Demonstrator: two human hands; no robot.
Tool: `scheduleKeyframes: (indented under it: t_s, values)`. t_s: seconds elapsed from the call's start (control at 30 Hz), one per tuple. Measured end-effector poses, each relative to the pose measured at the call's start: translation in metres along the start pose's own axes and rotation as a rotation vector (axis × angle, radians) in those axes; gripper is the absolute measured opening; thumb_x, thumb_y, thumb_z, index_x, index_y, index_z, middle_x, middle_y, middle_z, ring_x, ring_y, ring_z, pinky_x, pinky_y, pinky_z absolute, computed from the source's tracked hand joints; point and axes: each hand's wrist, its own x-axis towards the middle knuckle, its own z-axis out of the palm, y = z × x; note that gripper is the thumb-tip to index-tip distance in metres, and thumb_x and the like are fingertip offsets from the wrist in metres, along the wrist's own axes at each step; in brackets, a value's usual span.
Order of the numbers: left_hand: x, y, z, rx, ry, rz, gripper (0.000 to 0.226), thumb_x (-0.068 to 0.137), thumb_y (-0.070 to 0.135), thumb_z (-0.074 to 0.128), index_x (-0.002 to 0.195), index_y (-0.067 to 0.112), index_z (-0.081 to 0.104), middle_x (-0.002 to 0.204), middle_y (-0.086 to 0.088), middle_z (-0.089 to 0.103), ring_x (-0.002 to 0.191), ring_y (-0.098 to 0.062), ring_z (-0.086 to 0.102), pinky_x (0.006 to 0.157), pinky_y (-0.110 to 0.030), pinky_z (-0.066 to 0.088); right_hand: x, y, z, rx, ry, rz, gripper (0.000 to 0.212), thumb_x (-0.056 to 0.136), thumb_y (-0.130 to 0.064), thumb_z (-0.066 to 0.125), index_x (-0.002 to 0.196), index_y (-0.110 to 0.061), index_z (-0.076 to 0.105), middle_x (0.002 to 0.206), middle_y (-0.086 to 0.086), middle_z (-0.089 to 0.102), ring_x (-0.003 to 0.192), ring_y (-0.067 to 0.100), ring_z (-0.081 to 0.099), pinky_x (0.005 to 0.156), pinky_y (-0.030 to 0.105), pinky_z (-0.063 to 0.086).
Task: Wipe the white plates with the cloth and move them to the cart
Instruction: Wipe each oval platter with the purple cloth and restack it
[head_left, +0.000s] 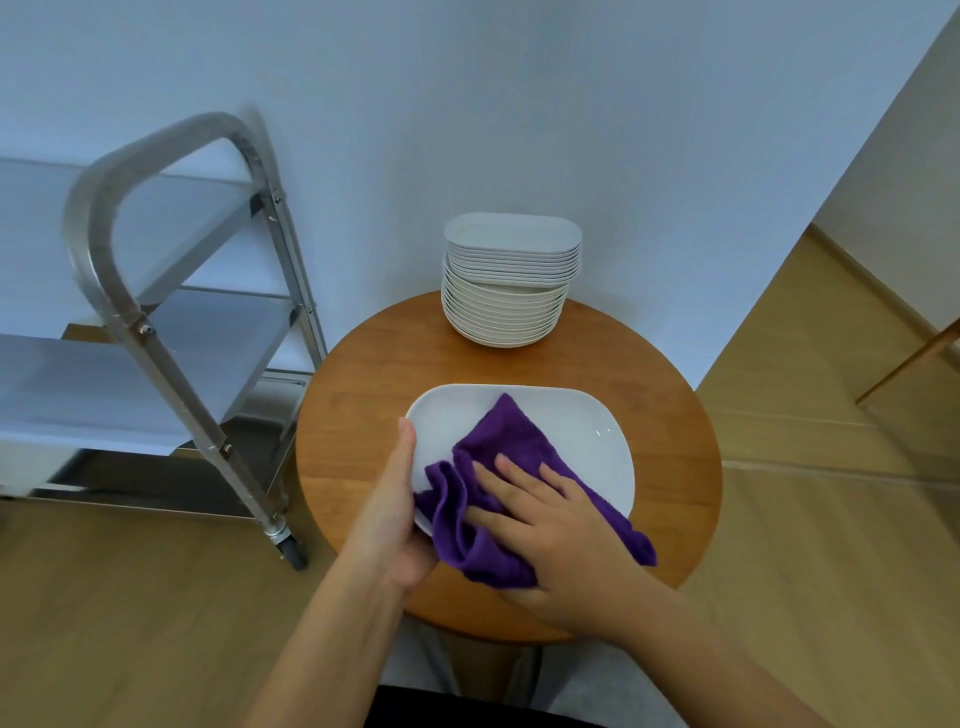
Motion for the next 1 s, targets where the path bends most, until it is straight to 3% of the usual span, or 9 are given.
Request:
scheduleKeyframes:
  t_s: [0.07, 0.13, 0.33, 0.43, 0.53, 0.63, 0.7, 0.83, 1.0]
  values:
    - [0.001, 0.008, -0.003, -0.001, -0.054, 0.010, 0.057, 0.084, 0.061, 0.043, 0.114, 0.015, 0.061, 0.107, -0.016, 0.071, 0.093, -0.032, 0.069, 0.066, -0.041, 0.058, -0.008, 0.010, -0.002, -0.117, 0.073, -0.016, 0.066, 0.073, -0.042, 0.077, 0.133, -0.028, 0.052, 0.143, 0.002, 0.047, 0.134, 0.022, 0.035, 0.105, 0.046, 0.030]
    - [0.003, 0.017, -0.009, 0.028, -0.077, 0.037, 0.051, 0.086, 0.059, 0.042, 0.113, 0.020, 0.061, 0.106, -0.014, 0.071, 0.092, -0.032, 0.069, 0.063, -0.041, 0.058, -0.016, 0.020, -0.003, -0.205, 0.133, -0.030, 0.069, 0.064, -0.034, 0.086, 0.127, -0.025, 0.059, 0.135, 0.005, 0.056, 0.126, 0.027, 0.049, 0.097, 0.046, 0.041]
    - [0.002, 0.027, 0.005, -0.005, -0.070, 0.079, 0.052, 0.079, 0.058, 0.054, 0.119, 0.024, 0.057, 0.108, -0.011, 0.071, 0.095, -0.032, 0.069, 0.065, -0.043, 0.057, -0.016, 0.020, -0.002, -0.293, 0.399, 0.041, 0.047, 0.059, -0.012, 0.089, 0.103, -0.010, 0.074, 0.102, 0.011, 0.073, 0.096, 0.028, 0.069, 0.071, 0.037, 0.058]
    - [0.005, 0.000, 0.029, 0.017, 0.122, 0.178, 0.063, 0.072, 0.054, 0.062, 0.126, 0.023, 0.050, 0.110, -0.007, 0.069, 0.096, -0.027, 0.068, 0.065, -0.037, 0.058, 0.007, -0.004, 0.004, -0.267, 0.453, 0.227, 0.049, 0.050, -0.012, 0.092, 0.097, -0.010, 0.075, 0.092, 0.009, 0.075, 0.085, 0.026, 0.072, 0.063, 0.035, 0.059]
    - [0.012, -0.024, 0.040, 0.092, 0.304, 0.244, 0.045, 0.091, 0.050, 0.046, 0.127, 0.023, 0.051, 0.109, -0.004, 0.066, 0.095, -0.023, 0.065, 0.063, -0.030, 0.057, 0.026, -0.024, 0.012, -0.238, 0.483, 0.296, 0.042, 0.056, -0.017, 0.089, 0.096, -0.012, 0.076, 0.094, 0.008, 0.075, 0.086, 0.026, 0.072, 0.065, 0.036, 0.059]
    - [0.010, -0.007, 0.032, 0.119, 0.316, 0.260, 0.035, 0.094, 0.051, 0.040, 0.104, 0.024, 0.060, 0.089, -0.001, 0.071, 0.078, -0.019, 0.069, 0.052, -0.026, 0.055, 0.016, -0.016, 0.014, -0.267, 0.492, 0.145, 0.041, 0.068, -0.023, 0.083, 0.106, -0.014, 0.073, 0.108, 0.008, 0.072, 0.103, 0.026, 0.067, 0.077, 0.037, 0.058]
    - [0.010, 0.009, 0.022, 0.187, 0.253, 0.291, 0.029, 0.095, 0.049, 0.041, 0.095, 0.026, 0.058, 0.084, 0.000, 0.072, 0.074, -0.017, 0.070, 0.050, -0.025, 0.054, 0.002, -0.004, 0.017, -0.300, 0.473, -0.012, 0.036, 0.079, -0.028, 0.074, 0.113, -0.017, 0.069, 0.118, 0.006, 0.068, 0.113, 0.024, 0.061, 0.088, 0.037, 0.053]
    - [0.014, 0.034, 0.016, 0.444, 0.030, 0.290, 0.029, 0.096, 0.044, 0.040, 0.103, 0.023, 0.059, 0.091, 0.002, 0.075, 0.084, -0.017, 0.071, 0.067, -0.029, 0.055, -0.014, 0.011, 0.020, -0.348, 0.442, -0.168, 0.035, 0.090, -0.033, 0.061, 0.124, -0.023, 0.055, 0.128, 0.003, 0.061, 0.125, 0.021, 0.051, 0.099, 0.034, 0.044]
    - [0.016, 0.064, 0.021, 0.781, -0.137, 0.148, 0.035, 0.095, 0.045, 0.043, 0.111, 0.020, 0.060, 0.095, 0.001, 0.075, 0.088, -0.018, 0.071, 0.074, -0.031, 0.055, -0.018, 0.006, 0.018, -0.372, 0.479, -0.229, 0.023, 0.092, -0.028, 0.062, 0.113, -0.024, 0.069, 0.123, 0.001, 0.065, 0.118, 0.018, 0.058, 0.097, 0.031, 0.047]
